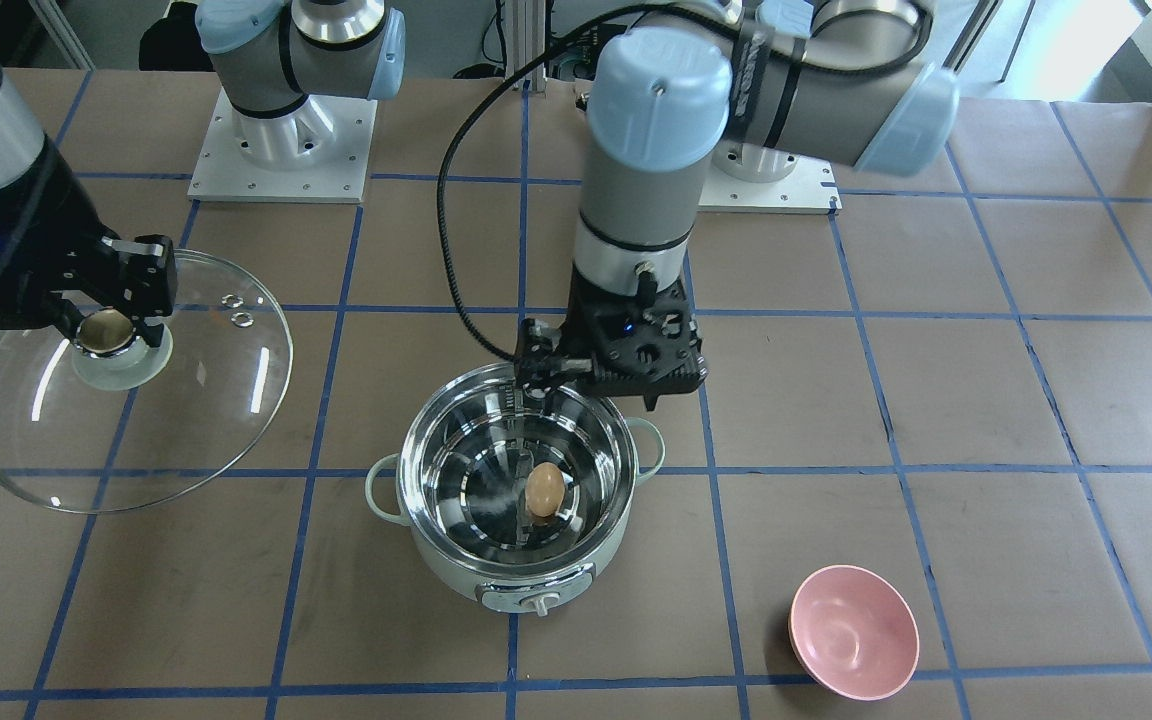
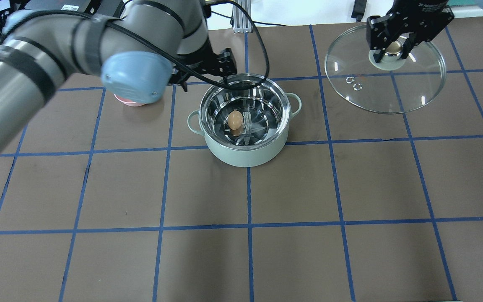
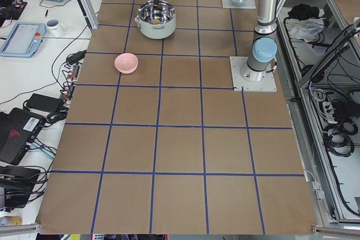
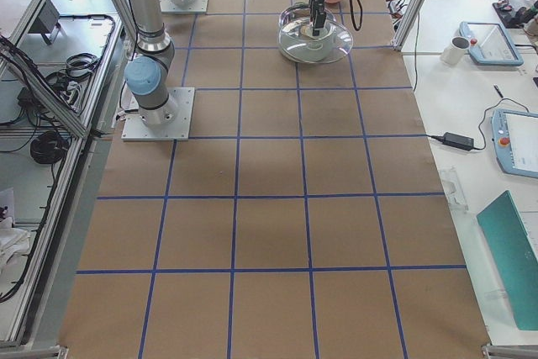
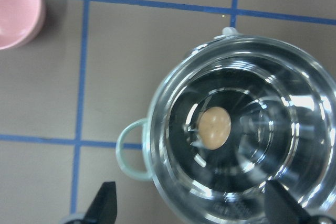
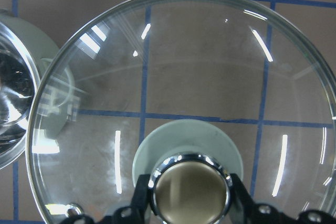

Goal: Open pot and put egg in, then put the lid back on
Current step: 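Withdraw the left gripper while the right carries the lid back over the pot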

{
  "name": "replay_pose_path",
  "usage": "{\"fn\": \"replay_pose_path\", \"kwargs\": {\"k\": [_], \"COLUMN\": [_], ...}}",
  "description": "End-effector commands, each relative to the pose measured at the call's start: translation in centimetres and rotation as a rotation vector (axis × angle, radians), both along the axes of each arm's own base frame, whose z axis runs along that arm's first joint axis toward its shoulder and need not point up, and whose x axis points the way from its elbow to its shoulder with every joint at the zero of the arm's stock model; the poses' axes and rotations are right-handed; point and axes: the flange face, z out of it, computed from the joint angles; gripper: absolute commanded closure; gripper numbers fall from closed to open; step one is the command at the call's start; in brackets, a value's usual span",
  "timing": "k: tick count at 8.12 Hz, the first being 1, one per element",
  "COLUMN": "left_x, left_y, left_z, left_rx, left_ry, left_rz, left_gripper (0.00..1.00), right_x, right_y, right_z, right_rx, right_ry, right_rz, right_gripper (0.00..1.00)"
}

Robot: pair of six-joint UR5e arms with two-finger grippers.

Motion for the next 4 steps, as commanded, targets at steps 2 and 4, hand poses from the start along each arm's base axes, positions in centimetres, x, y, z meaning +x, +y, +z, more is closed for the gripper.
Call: {"fn": "replay_pose_path", "kwargs": {"k": [2, 4], "left_x": [10.5, 11.9], "left_y": [7.2, 7.9], "left_z": [10.1, 10.8], "left_rx": [0.123, 0.134], "left_ry": [-0.057, -0.057], "left_rz": [-0.054, -0.027], "left_gripper": [0.0, 0.0], "right_x": [7.7, 13.8], "right_y": [0.7, 0.8], "right_z": [-1.0, -3.0], "right_rx": [0.009, 0.0], "right_ry": [-0.069, -0.069], "right_rz": [0.115, 0.198], "right_gripper": [0.99, 0.98]}}
